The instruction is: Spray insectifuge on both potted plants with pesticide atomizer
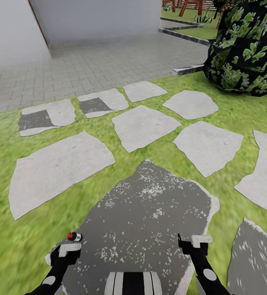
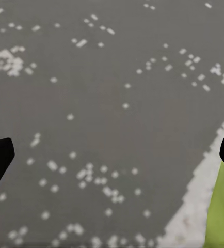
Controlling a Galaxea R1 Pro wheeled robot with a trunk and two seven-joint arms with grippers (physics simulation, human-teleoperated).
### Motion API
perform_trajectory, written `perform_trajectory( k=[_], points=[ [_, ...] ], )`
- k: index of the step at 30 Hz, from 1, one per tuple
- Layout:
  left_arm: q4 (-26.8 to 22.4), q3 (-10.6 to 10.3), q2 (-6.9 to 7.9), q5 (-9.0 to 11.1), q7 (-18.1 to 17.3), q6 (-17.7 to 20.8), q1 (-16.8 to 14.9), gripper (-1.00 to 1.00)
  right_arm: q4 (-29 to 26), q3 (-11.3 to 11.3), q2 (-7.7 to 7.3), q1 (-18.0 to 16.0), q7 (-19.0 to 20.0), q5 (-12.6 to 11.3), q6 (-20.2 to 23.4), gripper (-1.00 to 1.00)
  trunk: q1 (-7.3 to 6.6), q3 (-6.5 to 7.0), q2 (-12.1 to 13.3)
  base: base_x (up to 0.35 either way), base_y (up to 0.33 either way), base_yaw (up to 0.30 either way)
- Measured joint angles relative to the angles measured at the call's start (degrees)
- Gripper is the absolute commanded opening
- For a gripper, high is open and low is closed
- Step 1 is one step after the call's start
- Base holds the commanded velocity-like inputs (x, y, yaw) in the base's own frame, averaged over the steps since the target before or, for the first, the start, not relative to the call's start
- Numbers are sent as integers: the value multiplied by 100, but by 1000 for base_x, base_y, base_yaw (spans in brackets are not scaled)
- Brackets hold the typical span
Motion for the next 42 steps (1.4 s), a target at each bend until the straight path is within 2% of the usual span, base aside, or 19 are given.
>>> perform_trajectory(
  k=[17,25,42],
  points=[
    [-8,-3,-9,2,0,4,0,100,-4,0,0,0,0,1,0,100,0,-1,0,42,34,-1],
    [-7,-3,-12,2,0,4,-1,100,-6,0,0,1,0,0,1,100,0,-1,0,46,0,-161],
    [-8,-3,-4,7,0,-9,0,100,-5,0,2,0,0,1,0,100,0,-1,0,1,0,-18]
  ],
)
